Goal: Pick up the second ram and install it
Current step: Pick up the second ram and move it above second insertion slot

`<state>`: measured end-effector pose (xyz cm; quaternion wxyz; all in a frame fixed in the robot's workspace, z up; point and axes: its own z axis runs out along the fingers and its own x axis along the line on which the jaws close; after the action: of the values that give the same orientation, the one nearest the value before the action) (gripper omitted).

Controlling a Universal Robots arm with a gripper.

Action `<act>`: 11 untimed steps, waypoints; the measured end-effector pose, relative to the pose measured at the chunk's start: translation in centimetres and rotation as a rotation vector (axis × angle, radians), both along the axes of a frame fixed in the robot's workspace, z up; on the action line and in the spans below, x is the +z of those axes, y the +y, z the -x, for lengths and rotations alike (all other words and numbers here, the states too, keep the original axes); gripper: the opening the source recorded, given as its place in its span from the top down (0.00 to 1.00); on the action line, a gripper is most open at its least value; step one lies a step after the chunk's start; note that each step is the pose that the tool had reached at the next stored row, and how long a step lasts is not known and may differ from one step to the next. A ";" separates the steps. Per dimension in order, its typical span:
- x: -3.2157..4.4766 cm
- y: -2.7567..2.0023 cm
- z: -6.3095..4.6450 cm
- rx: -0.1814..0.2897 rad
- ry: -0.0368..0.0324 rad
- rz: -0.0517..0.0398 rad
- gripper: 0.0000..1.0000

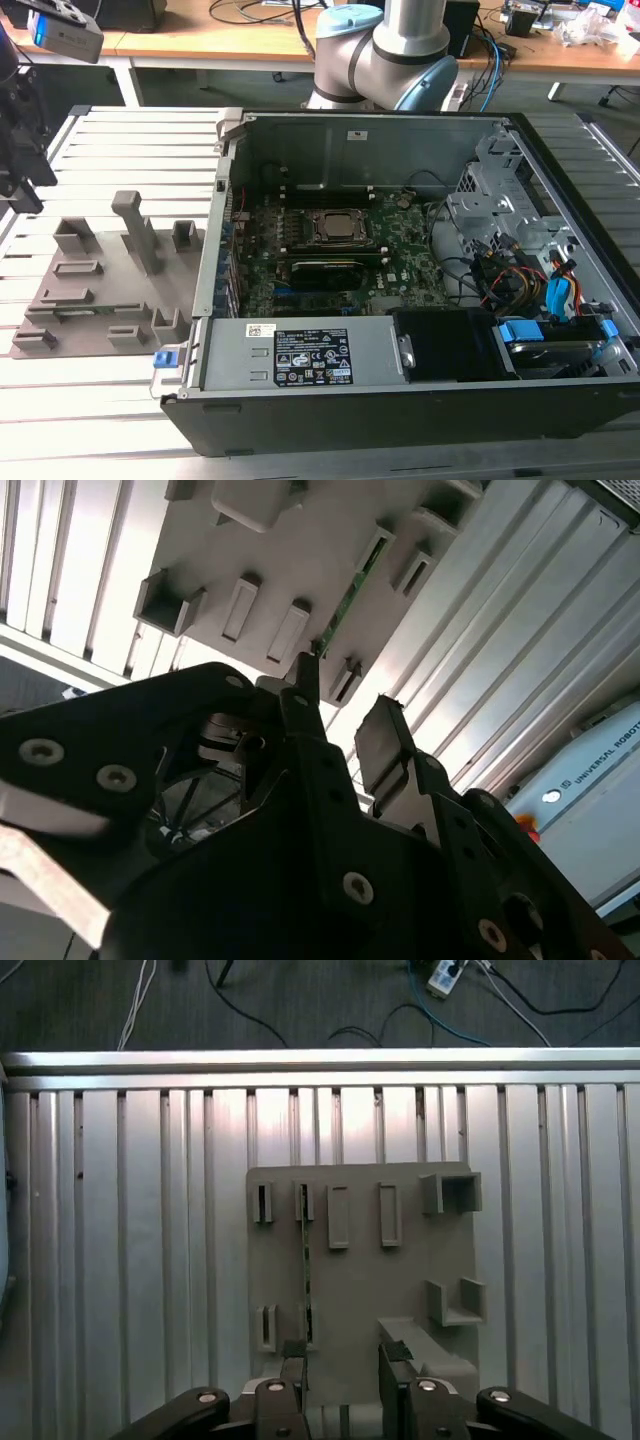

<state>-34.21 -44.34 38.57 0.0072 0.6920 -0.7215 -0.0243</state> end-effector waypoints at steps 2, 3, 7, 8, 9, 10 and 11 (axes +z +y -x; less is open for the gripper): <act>-0.14 0.00 0.0 -0.005 -0.0003 -0.0004 0.58; -0.32 0.00 0.0 -0.005 -0.0002 -0.0003 0.58; -0.97 0.00 0.0 -0.005 -0.0001 -0.0001 0.58; -1.09 0.00 0.0 -0.005 -0.0001 -0.0001 0.58; -1.16 0.00 0.0 -0.005 0.0000 -0.0001 0.58; -1.22 0.00 0.0 -0.005 -0.0001 -0.0001 0.58; -1.27 0.00 0.0 -0.005 -0.0001 -0.0001 0.58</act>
<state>-34.21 -44.34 37.30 0.0071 0.6903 -0.7230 -0.0243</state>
